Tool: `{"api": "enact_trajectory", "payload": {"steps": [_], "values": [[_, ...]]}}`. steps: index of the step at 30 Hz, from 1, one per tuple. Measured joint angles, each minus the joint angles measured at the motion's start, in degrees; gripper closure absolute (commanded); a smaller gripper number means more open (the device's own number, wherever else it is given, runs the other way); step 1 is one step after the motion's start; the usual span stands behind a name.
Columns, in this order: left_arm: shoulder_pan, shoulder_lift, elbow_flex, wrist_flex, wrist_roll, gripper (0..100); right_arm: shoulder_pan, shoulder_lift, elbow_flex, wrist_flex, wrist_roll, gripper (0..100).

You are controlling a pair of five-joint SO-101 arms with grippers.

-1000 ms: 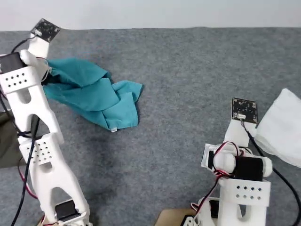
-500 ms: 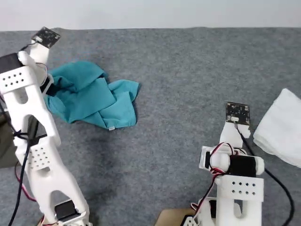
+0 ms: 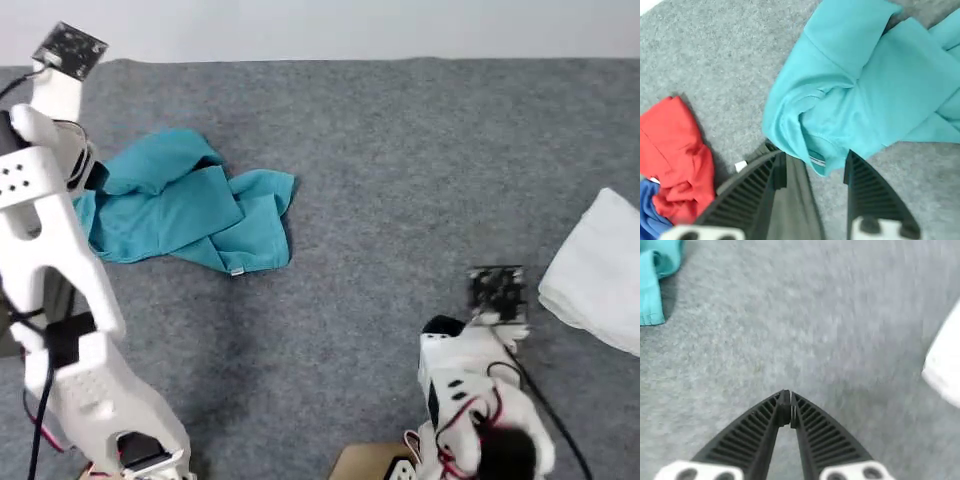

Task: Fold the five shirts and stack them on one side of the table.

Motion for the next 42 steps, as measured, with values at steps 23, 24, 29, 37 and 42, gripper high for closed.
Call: {"api": "enact_trajectory", "payload": {"steps": [23, 24, 29, 37, 42], "values": [[11.69, -23.21, 31.82, 0.00, 8.00, 95, 1.58, -0.44, 21.19, -7.82, 8.79, 99.0], [11.69, -23.38, 31.91, 0.00, 8.09, 95, 1.58, -0.44, 22.86, -7.82, 8.79, 99.0], [11.69, -24.79, 31.91, 0.00, 8.18, 95, 1.58, -0.35, 24.44, -7.91, 8.79, 99.0], [13.89, -27.87, 31.91, 0.00, 11.78, 95, 1.58, -0.35, 24.53, -7.91, 8.79, 99.0], [14.15, -29.71, 34.81, 0.00, 13.27, 95, 1.58, -0.35, 24.53, -7.91, 8.79, 99.0]]}}
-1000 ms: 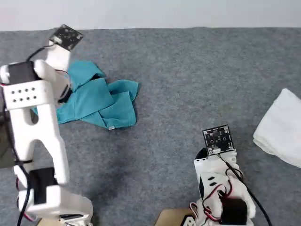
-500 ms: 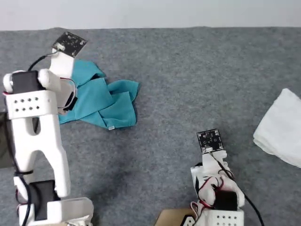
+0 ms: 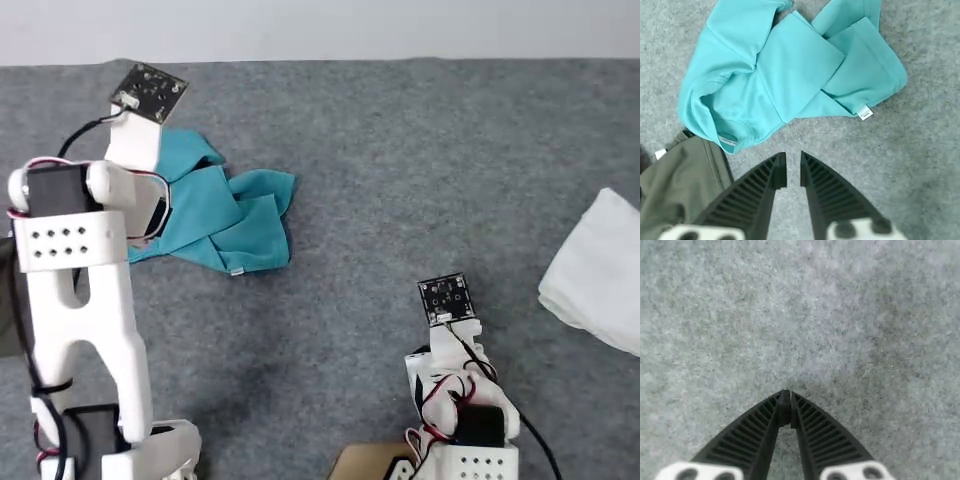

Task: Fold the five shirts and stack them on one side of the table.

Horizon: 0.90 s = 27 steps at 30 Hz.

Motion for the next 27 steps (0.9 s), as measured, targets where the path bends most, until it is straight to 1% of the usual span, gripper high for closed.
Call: {"api": "enact_trajectory", "payload": {"steps": [7, 17, 20, 22, 24, 27], "values": [[2.20, -0.35, 3.87, 0.00, 3.87, 95, 0.00, 0.00, 0.00, 0.00, 0.00, 99.0], [11.08, -0.35, 6.33, -0.70, 11.78, 95, 0.00, 0.00, 0.00, 0.00, 0.00, 99.0], [11.25, -0.35, 9.41, -4.92, 12.75, 94, 0.00, 0.00, 0.00, 0.00, 0.00, 99.0], [11.34, -0.35, 12.13, -8.62, 12.57, 92, 0.00, 0.00, 0.00, 0.00, 0.00, 99.0], [11.52, -0.35, 15.30, -12.92, 10.99, 88, 0.00, 0.00, 0.00, 0.00, 0.00, 99.0], [11.52, -0.35, 19.87, -18.99, 9.14, 86, 0.00, 0.00, 0.00, 0.00, 0.00, 99.0]]}}
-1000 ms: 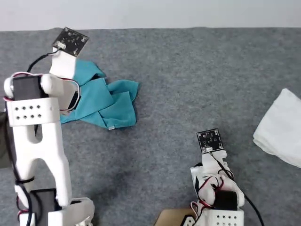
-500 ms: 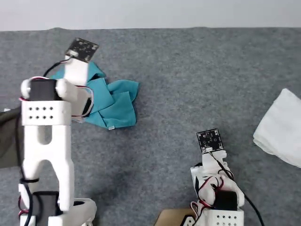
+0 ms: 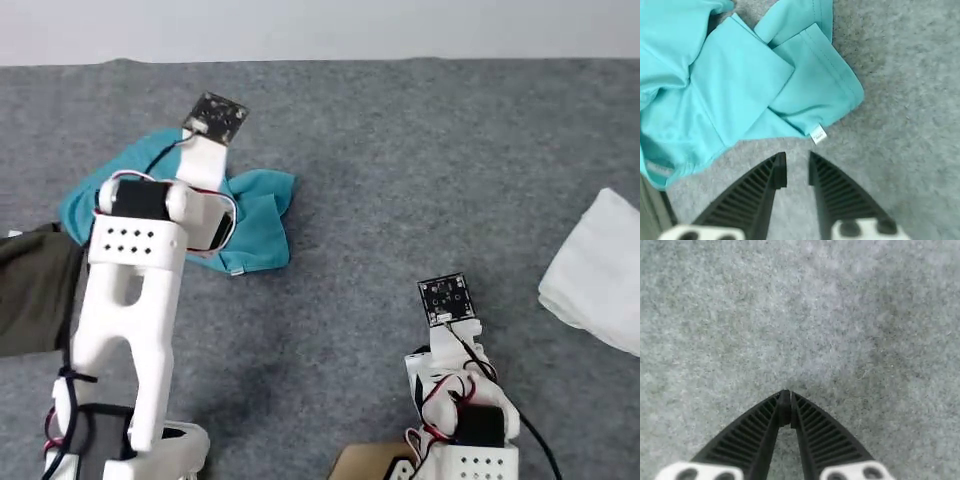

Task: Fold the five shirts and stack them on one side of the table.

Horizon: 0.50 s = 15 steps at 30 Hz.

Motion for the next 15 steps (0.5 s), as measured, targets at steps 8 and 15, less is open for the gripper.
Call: {"api": "enact_trajectory", "payload": {"steps": [8, 15], "values": [[0.00, 1.32, 7.12, -14.24, -8.09, 83, 0.00, 0.00, 0.00, 0.00, 0.00, 99.0], [-1.85, 11.08, 6.42, -19.08, -12.57, 83, 0.00, 0.00, 0.00, 0.00, 0.00, 99.0]]}}
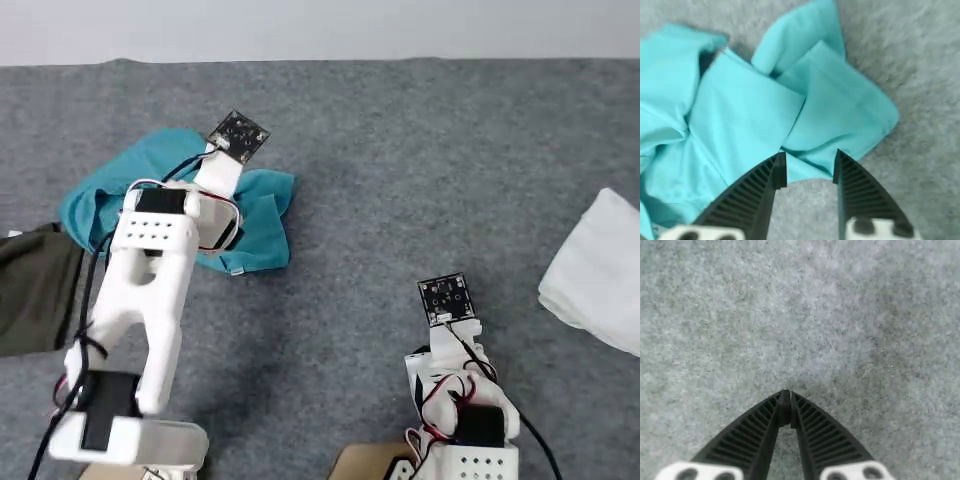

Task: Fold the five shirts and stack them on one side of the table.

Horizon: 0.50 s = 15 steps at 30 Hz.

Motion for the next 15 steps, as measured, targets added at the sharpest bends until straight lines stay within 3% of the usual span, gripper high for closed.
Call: {"api": "enact_trajectory", "payload": {"steps": [15], "values": [[-0.62, 22.59, -19.25, -0.70, -2.73, 83, 0.00, 0.00, 0.00, 0.00, 0.00, 99.0]]}}
